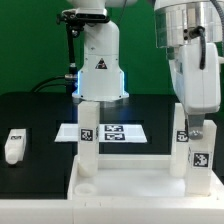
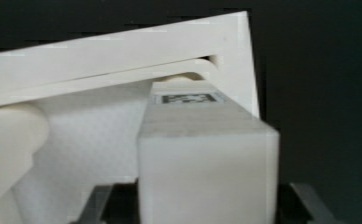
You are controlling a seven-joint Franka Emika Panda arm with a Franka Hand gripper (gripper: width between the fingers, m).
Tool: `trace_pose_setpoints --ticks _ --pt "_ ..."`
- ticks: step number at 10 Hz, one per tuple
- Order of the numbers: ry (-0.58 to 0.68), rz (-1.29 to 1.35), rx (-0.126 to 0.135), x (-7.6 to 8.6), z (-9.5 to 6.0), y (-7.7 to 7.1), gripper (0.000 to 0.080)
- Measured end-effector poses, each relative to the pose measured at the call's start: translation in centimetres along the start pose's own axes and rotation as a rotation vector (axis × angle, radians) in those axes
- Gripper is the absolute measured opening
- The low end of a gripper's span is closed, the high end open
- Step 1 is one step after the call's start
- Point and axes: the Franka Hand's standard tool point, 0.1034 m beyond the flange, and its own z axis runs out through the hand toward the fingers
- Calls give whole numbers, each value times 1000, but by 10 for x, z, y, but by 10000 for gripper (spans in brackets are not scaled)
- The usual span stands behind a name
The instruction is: Assemble desk
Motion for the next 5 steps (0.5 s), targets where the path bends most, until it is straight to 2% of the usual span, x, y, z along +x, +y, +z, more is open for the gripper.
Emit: trace_pose_setpoints --ticks 1,2,3,4,5 --pt "0 -18 0 0 0 0 370" --pt "1 -26 0 0 0 0 506" --pt "13 -278 11 -3 -2 -3 506" --pt "14 -515 32 -7 -1 -5 620" --pt "14 -614 39 -8 1 -3 643"
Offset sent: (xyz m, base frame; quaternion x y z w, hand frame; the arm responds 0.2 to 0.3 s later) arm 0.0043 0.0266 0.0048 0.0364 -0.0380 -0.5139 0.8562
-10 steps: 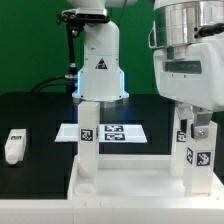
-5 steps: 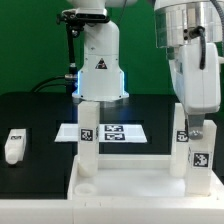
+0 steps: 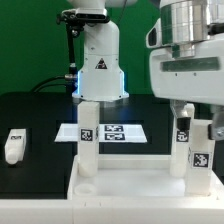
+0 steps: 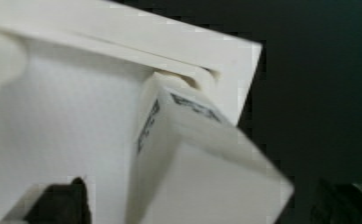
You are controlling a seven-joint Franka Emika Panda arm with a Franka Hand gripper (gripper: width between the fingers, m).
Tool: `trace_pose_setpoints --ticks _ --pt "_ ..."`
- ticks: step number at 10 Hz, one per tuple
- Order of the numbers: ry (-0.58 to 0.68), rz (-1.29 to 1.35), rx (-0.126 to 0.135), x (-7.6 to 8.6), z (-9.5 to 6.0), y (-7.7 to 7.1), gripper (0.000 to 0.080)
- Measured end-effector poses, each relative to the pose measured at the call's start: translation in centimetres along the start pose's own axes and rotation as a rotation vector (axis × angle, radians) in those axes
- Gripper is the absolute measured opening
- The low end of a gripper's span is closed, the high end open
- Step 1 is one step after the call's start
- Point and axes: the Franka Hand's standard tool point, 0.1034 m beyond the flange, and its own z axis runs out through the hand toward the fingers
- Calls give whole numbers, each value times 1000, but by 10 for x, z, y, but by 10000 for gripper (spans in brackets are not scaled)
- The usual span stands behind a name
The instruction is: Assemble desk
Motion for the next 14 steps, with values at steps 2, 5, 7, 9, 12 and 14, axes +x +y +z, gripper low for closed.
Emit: trace_pose_setpoints --ticks 2,5,7,9,12,14 --pt "3 -95 -1 2 0 0 648" --pt "25 -514 -18 0 -2 -3 649" --pt "17 -757 -22 2 2 -1 649" --pt "18 -727 -22 2 2 -1 523" --pt "20 -530 -21 3 2 0 288" --pt "24 -252 -44 2 1 2 288"
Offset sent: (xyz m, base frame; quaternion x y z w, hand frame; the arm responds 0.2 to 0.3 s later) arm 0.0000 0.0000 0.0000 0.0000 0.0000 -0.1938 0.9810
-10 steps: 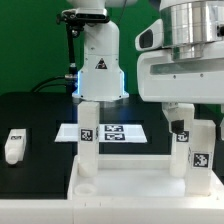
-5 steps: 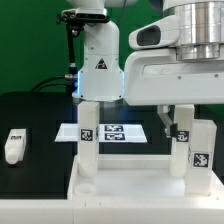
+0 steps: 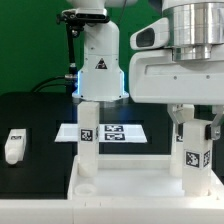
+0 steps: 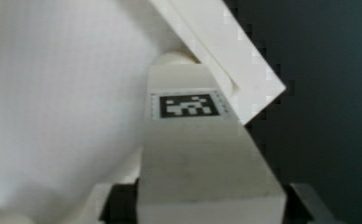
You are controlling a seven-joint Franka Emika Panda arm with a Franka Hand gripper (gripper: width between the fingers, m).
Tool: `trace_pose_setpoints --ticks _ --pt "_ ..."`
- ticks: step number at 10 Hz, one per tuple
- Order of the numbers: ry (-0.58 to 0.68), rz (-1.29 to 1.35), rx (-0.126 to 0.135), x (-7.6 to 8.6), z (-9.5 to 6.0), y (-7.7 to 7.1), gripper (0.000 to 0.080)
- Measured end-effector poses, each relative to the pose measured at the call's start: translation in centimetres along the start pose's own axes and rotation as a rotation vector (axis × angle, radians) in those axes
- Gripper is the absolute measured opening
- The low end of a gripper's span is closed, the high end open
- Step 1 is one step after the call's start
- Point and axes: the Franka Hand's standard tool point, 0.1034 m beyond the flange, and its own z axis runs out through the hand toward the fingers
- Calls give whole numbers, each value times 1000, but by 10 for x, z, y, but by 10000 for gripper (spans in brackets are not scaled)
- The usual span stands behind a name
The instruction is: Assemble desk
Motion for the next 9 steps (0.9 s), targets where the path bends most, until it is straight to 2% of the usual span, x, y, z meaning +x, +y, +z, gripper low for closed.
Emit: trace_pose_setpoints --ticks 1,2,3,4,5,6,7,8,9 --pt "-10 205 -23 -4 -1 0 288" --pt "-20 464 -27 -5 0 0 288" --pt "-46 733 -13 -4 1 1 288" --pt "-57 856 -18 -4 1 1 288" --pt "-65 906 -34 -8 1 -1 288" --pt "-64 898 -33 -8 2 -1 288" --pt "-64 878 -33 -8 2 -1 398" --pt "-59 767 -32 -7 1 -2 567" --pt "-60 585 -24 -8 -1 -5 567"
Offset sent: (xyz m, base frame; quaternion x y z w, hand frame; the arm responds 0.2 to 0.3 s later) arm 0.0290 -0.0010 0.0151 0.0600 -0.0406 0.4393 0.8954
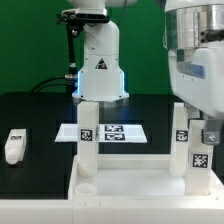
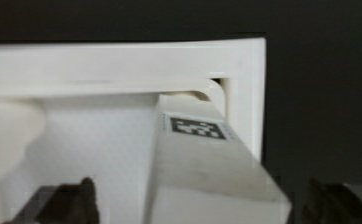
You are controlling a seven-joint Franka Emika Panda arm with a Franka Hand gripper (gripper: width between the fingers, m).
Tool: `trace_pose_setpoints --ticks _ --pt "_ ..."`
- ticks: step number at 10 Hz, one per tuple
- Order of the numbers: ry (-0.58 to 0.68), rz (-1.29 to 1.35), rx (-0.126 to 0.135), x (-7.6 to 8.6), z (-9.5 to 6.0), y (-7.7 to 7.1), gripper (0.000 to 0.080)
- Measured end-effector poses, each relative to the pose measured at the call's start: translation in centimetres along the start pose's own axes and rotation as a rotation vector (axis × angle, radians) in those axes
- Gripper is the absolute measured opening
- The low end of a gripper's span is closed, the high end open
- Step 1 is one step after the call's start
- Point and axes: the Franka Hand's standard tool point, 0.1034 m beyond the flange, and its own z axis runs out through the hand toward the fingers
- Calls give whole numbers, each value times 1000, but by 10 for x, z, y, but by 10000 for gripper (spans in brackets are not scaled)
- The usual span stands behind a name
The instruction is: Assemble desk
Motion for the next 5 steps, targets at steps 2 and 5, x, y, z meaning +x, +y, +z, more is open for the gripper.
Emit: trace_pose_setpoints --ticks 2,5 --pt "-11 -274 0 -11 0 -1 630" --pt "-4 -463 -1 -7 0 -1 649"
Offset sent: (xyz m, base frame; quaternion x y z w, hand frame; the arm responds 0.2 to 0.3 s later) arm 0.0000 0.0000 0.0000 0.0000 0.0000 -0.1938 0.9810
